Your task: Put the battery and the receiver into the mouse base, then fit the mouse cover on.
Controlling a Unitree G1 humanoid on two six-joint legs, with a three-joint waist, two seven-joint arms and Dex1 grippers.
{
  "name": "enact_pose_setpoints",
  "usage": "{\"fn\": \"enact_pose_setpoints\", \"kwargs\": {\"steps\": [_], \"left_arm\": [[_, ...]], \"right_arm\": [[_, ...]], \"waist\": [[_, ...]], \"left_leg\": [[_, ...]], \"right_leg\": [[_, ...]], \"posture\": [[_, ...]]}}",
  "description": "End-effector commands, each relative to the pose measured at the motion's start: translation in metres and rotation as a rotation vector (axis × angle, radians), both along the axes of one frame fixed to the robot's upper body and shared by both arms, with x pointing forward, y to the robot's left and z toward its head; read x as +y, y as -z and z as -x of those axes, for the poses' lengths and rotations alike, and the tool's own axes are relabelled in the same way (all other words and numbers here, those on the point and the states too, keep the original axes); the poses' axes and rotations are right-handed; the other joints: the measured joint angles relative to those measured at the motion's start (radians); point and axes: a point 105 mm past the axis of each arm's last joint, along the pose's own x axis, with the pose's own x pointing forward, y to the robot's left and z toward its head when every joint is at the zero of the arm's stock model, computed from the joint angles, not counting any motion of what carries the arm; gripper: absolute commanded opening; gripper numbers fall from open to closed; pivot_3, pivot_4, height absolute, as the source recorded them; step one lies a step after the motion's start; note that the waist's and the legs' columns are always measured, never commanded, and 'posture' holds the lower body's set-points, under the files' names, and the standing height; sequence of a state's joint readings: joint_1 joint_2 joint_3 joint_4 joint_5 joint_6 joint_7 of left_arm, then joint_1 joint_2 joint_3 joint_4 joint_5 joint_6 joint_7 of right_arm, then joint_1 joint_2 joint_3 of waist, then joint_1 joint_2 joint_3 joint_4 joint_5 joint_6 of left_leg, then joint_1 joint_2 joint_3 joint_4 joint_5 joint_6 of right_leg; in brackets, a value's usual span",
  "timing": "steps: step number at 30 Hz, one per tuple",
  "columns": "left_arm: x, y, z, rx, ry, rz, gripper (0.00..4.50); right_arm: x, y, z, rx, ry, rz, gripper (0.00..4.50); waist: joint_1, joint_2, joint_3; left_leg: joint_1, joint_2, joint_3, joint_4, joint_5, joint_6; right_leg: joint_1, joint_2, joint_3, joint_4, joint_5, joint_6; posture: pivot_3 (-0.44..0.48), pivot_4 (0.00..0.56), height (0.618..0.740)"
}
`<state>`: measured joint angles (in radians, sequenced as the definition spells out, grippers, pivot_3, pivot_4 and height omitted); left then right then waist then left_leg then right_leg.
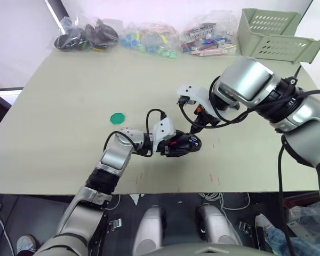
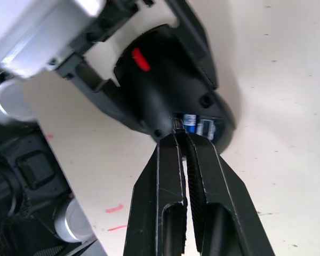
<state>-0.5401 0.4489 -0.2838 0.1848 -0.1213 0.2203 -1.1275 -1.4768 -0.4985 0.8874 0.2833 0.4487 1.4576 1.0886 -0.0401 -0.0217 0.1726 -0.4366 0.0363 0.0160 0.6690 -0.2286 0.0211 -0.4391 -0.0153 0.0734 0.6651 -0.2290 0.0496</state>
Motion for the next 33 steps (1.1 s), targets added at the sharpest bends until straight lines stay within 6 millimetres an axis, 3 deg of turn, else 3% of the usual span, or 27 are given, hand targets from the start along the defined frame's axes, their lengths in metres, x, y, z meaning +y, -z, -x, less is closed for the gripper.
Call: {"fn": "enact_pose_setpoints", "kwargs": {"steps": [1,33], "left_arm": [[-0.003,-0.008,0.001,-0.034,0.02,0.019,3.0],[-0.005,-0.007,0.004,-0.029,0.021,0.019,3.0]], "right_arm": [[-0.001,0.0,-0.005,-0.02,0.001,0.002,0.0],[-0.004,0.023,-0.007,0.019,0.014,0.037,0.0]], "waist": [[0.0,0.0,0.0],[0.0,0.0,0.0]], "left_leg": [[0.0,0.0,0.0,0.0,0.0,0.0],[0.0,0.0,0.0,0.0,0.0,0.0]], "right_leg": [[0.0,0.0,0.0,0.0,0.0,0.0],[0.0,0.0,0.0,0.0,0.0,0.0]], "posture": [[0.0,0.15,0.74],[0.0,0.15,0.74]]}}
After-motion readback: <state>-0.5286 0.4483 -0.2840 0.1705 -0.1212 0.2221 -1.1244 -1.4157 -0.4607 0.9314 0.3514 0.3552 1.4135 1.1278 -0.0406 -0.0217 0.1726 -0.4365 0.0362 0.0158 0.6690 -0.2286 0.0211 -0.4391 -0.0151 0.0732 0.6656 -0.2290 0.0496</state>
